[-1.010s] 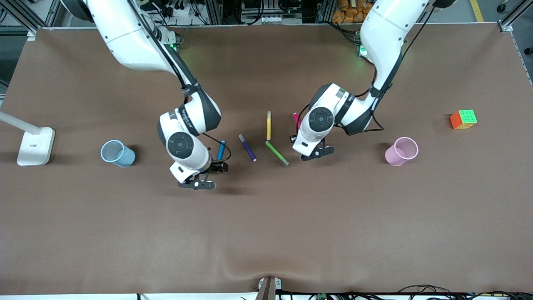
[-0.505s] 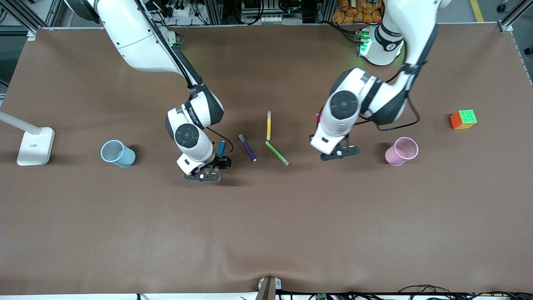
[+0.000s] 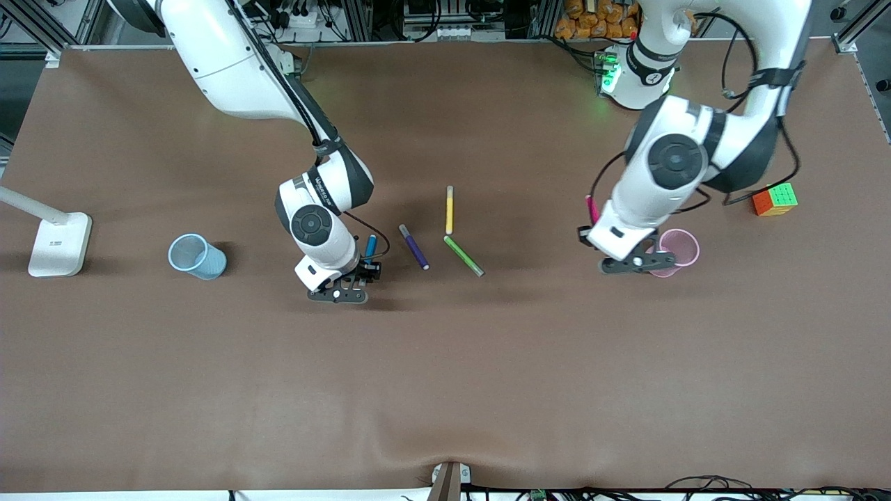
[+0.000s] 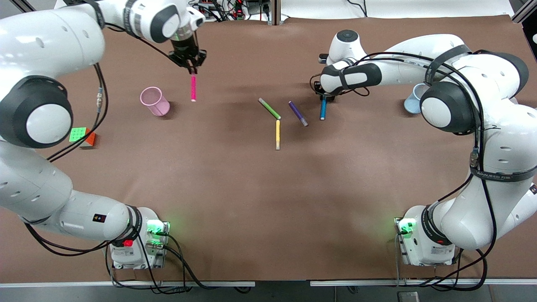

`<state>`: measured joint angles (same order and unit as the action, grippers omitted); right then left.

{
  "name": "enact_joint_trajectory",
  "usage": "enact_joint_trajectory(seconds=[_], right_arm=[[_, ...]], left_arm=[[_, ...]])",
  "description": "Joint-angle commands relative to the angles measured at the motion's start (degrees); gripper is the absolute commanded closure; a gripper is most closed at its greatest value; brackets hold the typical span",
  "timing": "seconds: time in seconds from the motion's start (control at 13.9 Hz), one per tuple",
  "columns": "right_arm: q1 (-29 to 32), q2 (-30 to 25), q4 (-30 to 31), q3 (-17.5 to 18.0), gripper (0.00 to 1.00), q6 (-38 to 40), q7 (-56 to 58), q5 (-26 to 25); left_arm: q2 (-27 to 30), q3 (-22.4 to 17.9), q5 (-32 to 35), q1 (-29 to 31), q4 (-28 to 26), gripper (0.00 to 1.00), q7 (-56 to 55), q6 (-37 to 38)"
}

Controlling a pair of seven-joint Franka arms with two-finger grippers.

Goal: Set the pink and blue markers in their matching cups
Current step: 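Lift the pink marker over the pink cup while the right gripper grasps the blue marker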

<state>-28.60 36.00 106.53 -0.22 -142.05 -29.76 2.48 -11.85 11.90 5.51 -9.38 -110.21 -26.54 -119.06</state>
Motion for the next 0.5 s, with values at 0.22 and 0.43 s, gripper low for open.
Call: enact_joint_trajectory(seconds=[0.22, 0.43], right_arm=[[-0.3, -4.1, 0.8, -0.6, 1.0, 1.9, 1.0, -0.5], [2.7, -7.5, 0.1, -0.8, 1.0, 2.5, 10.0, -0.5]], left_arm=[[6.6, 0.8, 0.0, 11.1, -7.4, 1.0, 19.2, -7.0], [9.6, 0.8, 0.0, 14.6, -12.8, 1.0, 25.6, -13.8]])
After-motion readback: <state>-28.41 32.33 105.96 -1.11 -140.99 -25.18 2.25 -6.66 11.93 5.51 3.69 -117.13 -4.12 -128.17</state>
